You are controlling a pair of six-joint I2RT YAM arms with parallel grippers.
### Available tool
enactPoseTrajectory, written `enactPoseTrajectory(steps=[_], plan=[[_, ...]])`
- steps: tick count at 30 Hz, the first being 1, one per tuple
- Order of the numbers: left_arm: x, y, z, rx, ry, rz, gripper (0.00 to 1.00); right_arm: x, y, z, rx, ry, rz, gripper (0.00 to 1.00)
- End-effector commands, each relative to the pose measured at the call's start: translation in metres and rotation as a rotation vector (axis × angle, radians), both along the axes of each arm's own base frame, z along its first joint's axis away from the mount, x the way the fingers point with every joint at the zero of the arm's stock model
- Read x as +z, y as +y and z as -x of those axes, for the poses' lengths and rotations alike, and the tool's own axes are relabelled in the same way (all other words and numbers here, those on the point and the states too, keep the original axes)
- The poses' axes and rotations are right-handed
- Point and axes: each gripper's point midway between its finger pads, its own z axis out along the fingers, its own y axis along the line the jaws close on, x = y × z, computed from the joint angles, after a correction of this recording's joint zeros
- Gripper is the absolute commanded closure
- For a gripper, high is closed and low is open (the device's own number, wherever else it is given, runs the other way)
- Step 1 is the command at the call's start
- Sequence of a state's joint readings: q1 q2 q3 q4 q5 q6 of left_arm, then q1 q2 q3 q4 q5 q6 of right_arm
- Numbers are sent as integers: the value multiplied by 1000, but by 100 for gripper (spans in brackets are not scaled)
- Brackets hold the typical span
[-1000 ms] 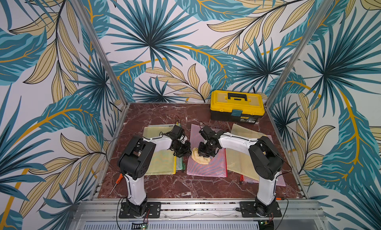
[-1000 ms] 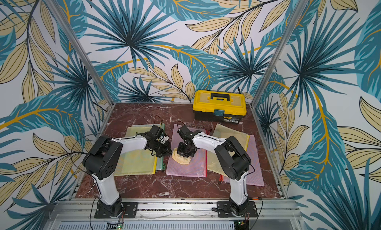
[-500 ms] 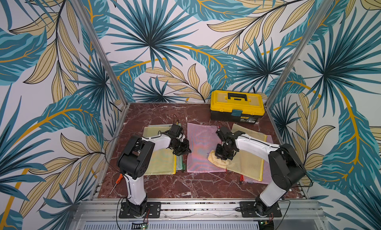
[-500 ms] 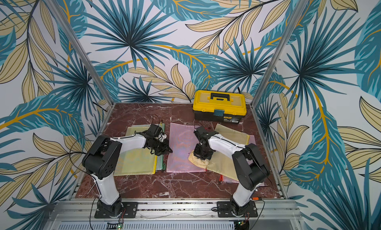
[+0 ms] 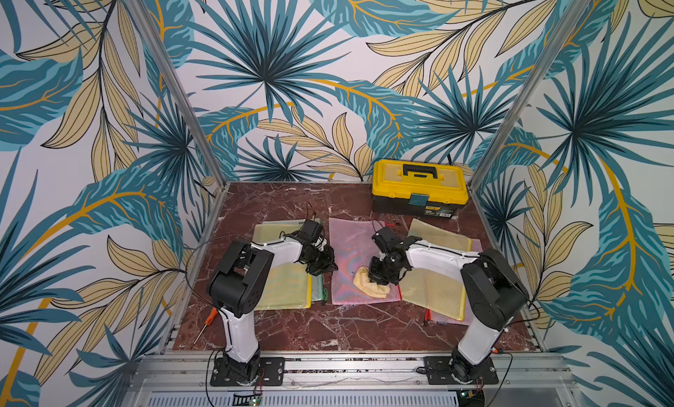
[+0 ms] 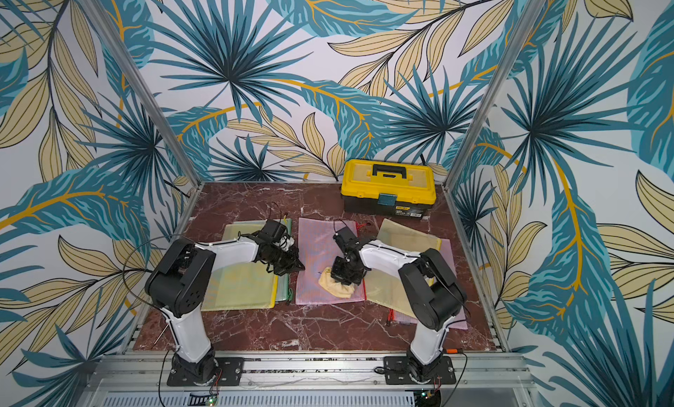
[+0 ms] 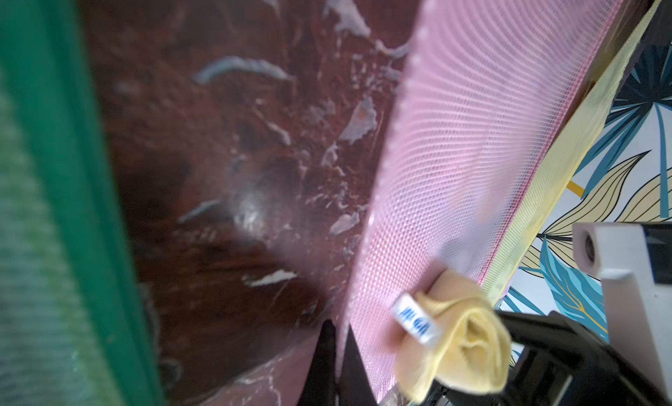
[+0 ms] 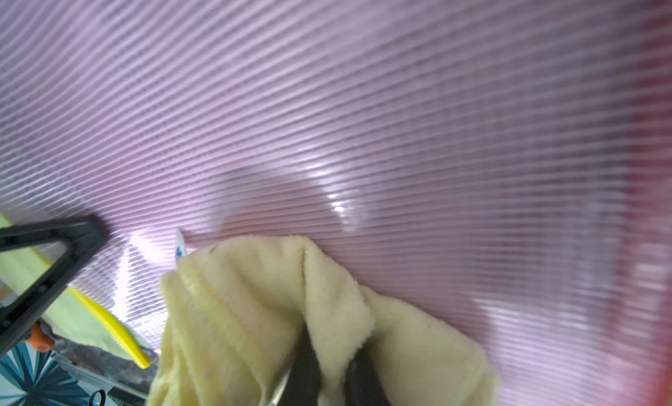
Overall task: Wipe the document bag
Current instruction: Wipe the dirt from the document bag.
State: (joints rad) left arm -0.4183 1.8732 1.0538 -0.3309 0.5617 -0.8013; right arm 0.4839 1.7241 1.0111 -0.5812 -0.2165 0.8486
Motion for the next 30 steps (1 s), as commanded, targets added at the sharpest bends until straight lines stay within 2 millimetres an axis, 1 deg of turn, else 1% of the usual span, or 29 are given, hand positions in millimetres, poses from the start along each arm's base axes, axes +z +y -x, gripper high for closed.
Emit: enactPoseTrajectory(steps=[1,2,3,5,7,10,12,13,15,17,18,20,23,25,27,28,29,30], plan=[[4,4,-9,21,-24,-10,100,-17,-68,38,-31,119,207,100],[3,4,-9,20,-24,-11,100,-14,-70,37,-37,112,215,100],[3,4,-9,21,-24,-9,100,-10,-66,34,-42,98,203,100],[3,4,-10,20,-24,-11,100,-3,-41,26,-22,60,158,100],[2,4,-10,21,-22,-10,100,4,-1,18,47,33,146,100],[0,4,-10,23,-16,-11,100,3,70,18,154,25,86,100],[1,5,-9,23,-19,-10,100,0,104,19,167,25,10,100],[2,6,-8,25,-20,-14,100,-2,115,19,162,28,-25,100],[0,9,-7,32,-17,-20,100,-6,120,22,140,35,-63,100],[0,10,-6,32,-15,-20,100,-9,107,29,129,43,-40,100],[-1,10,-6,31,-12,-20,100,-11,93,34,125,53,-13,100],[-1,10,-6,26,-12,-15,100,-16,59,45,95,81,44,100],[-1,9,-6,19,-16,-12,100,-22,-10,66,-7,135,117,100],[0,9,-6,15,-18,-7,100,-18,-55,81,-80,148,156,100],[2,9,-6,10,-23,-3,100,-9,-72,84,-101,121,185,100],[3,8,-7,9,-25,-1,100,-3,-74,82,-106,100,186,100],[4,8,-7,7,-27,1,100,2,-69,78,-110,90,168,100],[4,7,-7,5,-27,4,100,4,-58,74,-106,79,138,100]])
